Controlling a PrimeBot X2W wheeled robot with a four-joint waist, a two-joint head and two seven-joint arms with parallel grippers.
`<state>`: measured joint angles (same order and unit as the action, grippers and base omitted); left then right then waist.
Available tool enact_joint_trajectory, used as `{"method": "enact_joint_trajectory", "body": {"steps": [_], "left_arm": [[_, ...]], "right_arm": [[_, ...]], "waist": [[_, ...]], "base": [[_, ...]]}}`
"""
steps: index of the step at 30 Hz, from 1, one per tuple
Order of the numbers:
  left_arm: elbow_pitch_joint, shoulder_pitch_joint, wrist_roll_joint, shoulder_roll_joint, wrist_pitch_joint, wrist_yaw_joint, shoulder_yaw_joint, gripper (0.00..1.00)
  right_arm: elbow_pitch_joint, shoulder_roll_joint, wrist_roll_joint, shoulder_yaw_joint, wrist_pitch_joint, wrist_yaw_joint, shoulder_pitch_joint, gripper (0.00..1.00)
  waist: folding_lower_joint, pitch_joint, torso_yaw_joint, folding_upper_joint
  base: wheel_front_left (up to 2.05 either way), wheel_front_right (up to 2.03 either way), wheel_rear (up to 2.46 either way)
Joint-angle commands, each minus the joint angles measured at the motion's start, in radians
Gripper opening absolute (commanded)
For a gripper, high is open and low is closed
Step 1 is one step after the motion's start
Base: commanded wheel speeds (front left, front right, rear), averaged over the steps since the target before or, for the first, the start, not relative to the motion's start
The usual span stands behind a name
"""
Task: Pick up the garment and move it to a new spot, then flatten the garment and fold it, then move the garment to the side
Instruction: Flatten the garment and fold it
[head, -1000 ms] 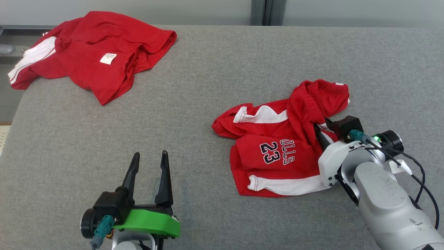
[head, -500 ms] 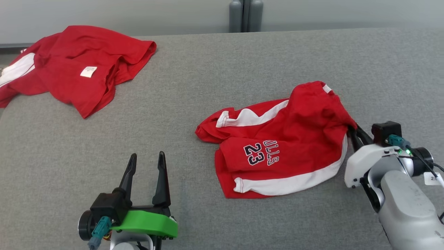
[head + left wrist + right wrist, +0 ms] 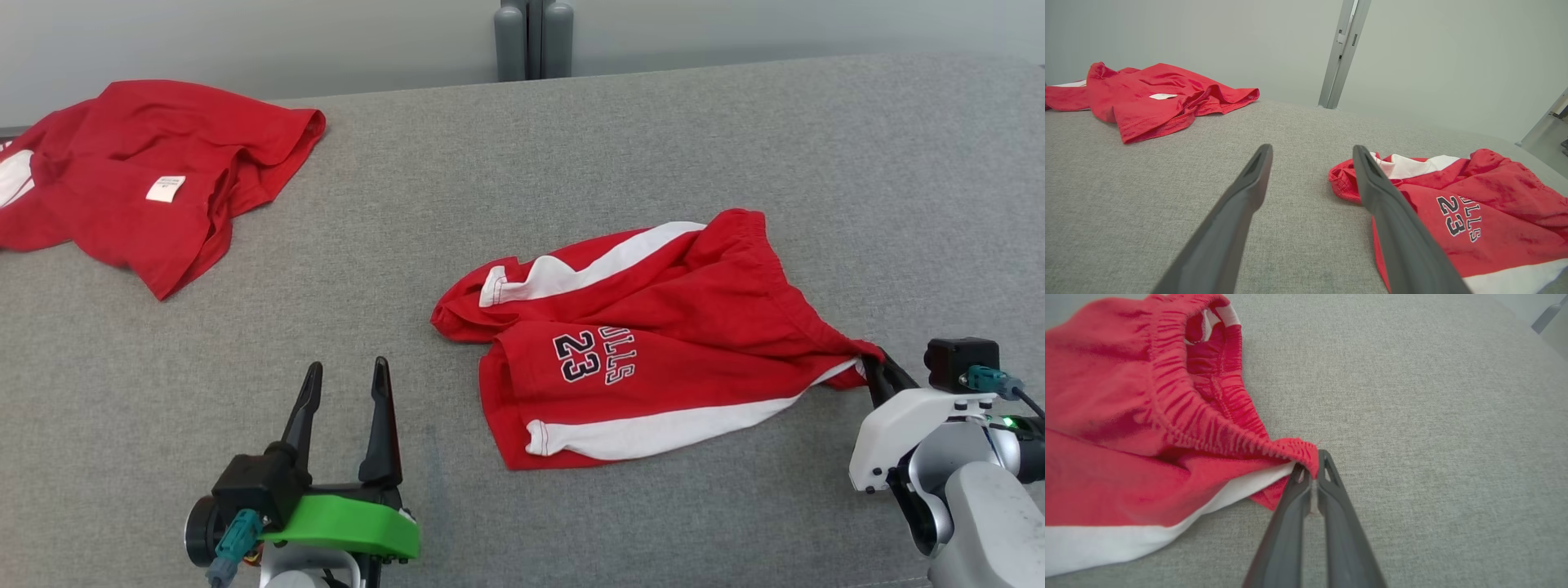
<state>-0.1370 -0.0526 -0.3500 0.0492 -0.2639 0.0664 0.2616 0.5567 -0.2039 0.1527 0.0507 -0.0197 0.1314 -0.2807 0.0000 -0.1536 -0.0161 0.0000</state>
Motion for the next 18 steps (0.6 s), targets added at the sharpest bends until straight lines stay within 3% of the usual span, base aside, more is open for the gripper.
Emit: {"method": "enact_joint_trajectory", "body": {"steps": [1,2,3,18], "left_arm": [[-0.002,-0.008,-0.002,0.002,-0.001,0.003,-0.002,1.0],[-0.002,-0.009,-0.002,0.002,-0.001,0.003,-0.001,1.0],[-0.002,-0.009,-0.001,0.002,-0.001,0.003,-0.002,1.0],[-0.001,0.031,0.0,0.002,-0.001,0.004,-0.001,1.0]], "right_arm": [[-0.019,0.001,-0.006,0.013,0.005,-0.002,0.013,0.02],[-0.029,0.008,-0.01,0.016,0.004,-0.001,0.017,0.42],[-0.043,0.017,-0.014,0.017,0.007,-0.001,0.026,1.0],[-0.304,0.069,-0.069,0.029,0.082,-0.001,0.145,1.0]], "waist": [[0.0,0.001,0.001,0.0],[0.0,0.001,0.002,0.0],[0.0,0.003,0.004,0.0],[0.0,0.089,0.041,0.0]], "base": [[0.0,0.0,0.0],[0.0,0.0,0.0],[0.0,0.0,0.0],[0.0,0.0,0.0]]}}
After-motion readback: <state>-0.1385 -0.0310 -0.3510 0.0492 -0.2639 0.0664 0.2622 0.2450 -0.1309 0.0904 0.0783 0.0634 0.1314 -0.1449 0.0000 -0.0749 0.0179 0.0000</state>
